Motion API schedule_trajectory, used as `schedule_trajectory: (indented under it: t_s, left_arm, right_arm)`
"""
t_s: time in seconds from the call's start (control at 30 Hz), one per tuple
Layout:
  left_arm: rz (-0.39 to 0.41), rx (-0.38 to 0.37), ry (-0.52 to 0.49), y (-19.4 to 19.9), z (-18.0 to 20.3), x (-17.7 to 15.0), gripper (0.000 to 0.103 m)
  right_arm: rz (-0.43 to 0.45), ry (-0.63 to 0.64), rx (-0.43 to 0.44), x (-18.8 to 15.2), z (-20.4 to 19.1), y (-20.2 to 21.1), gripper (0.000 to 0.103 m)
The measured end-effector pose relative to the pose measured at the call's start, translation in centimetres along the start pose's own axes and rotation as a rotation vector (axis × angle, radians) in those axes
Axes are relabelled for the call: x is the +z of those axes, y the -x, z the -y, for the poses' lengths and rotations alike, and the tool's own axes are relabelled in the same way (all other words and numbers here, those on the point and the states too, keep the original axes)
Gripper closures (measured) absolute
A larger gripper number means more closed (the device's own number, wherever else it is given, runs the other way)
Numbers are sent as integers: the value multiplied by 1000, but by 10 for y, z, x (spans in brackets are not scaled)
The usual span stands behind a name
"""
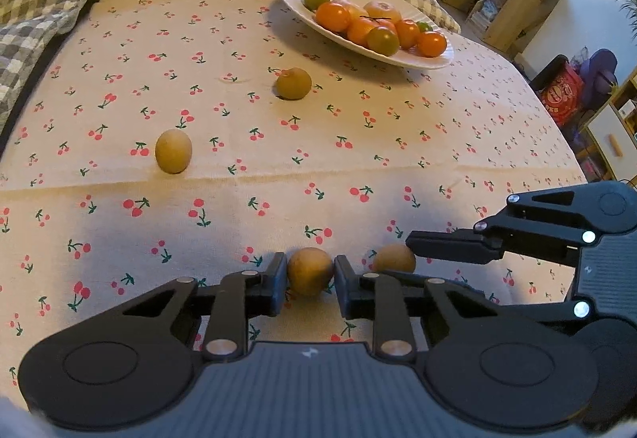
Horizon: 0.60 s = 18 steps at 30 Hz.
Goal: Organize fruits
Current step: 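Grasp a brown round fruit with the left tool while the right tool grasps a yellow fruit, then carry both held fruits up to the white plate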
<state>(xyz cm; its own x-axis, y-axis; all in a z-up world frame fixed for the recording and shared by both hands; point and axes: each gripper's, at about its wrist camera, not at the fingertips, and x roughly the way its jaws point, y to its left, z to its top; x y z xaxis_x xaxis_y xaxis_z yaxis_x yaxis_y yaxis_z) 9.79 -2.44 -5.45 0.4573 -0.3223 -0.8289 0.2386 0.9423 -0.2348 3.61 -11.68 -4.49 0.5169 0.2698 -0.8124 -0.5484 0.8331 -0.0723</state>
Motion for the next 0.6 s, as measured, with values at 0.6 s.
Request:
schedule_trajectory:
  t_s: [0.6]
  left_arm:
    - [18,25,8,1,-1,1,90]
  right_arm:
    - [-38,-8,-35,-5,1,-16,78]
